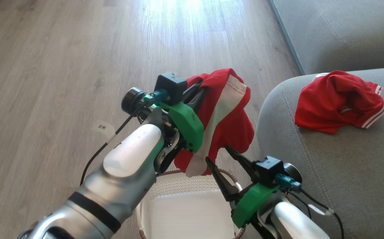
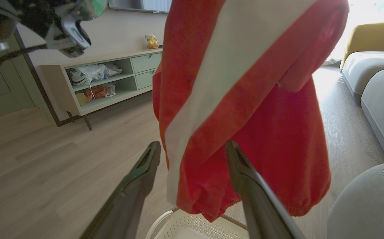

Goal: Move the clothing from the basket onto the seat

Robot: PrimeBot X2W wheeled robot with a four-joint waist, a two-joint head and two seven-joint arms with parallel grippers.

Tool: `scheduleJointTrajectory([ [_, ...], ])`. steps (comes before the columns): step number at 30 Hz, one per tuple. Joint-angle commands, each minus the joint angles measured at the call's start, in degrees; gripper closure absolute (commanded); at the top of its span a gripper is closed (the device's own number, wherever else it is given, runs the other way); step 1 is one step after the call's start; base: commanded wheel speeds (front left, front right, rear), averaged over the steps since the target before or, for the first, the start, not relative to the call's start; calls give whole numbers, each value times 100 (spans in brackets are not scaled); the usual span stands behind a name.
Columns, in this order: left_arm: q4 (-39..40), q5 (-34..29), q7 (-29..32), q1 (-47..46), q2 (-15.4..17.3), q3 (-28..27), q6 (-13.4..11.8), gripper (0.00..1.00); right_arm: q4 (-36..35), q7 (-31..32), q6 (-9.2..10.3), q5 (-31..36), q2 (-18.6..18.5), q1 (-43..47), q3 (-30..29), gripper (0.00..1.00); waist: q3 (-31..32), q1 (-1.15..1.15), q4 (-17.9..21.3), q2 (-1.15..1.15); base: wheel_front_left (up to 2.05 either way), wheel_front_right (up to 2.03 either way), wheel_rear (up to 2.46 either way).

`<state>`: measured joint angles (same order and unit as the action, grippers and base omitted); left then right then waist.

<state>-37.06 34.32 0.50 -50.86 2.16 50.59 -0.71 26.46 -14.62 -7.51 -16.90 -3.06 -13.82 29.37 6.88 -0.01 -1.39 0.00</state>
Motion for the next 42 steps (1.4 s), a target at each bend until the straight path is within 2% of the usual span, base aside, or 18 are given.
scheduleJointTrajectory([
  [1,230,50,22,-528,72,-132,-59,100,-45,-35,2,-69,18,-358,134,0,-13,1,-2,0,0,0,0],
  [20,596,582,-14,-892,72,484,-360,100,902,-37,2,-867,18,-1408,580,0,-115,1,-160,0,0,0,0],
  [21,607,607,-36,-901,72,495,-366,100,932,-38,2,-896,18,-1428,545,10,-122,1,-167,0,0,0,0],
  [22,618,634,-54,-908,72,504,-372,100,961,-38,2,-898,18,-1449,510,49,-129,1,-173,0,0,0,0],
  [24,613,694,-101,-920,72,522,-396,100,1007,-38,2,-815,18,-1481,367,100,-153,1,-185,0,0,0,0],
  [38,237,882,-313,-740,110,515,-456,100,831,-38,2,-603,18,-1500,-84,100,-236,1,-55,0,0,0,0],
  [39,184,903,-358,-697,127,494,-463,97,795,-38,2,-558,18,-1498,-135,100,-242,1,-34,0,0,0,0],
  [40,126,923,-409,-655,146,469,-471,65,762,-38,2,-505,18,-1498,-189,100,-246,1,-13,0,0,0,0],
  [41,65,941,-470,-616,167,440,-485,23,719,-38,2,-452,18,-1499,-251,100,-251,1,10,0,0,0,0],
  [42,5,953,-532,-582,188,415,-497,0,673,-38,2,-407,18,-1500,-323,100,-257,1,33,0,0,0,0],
])
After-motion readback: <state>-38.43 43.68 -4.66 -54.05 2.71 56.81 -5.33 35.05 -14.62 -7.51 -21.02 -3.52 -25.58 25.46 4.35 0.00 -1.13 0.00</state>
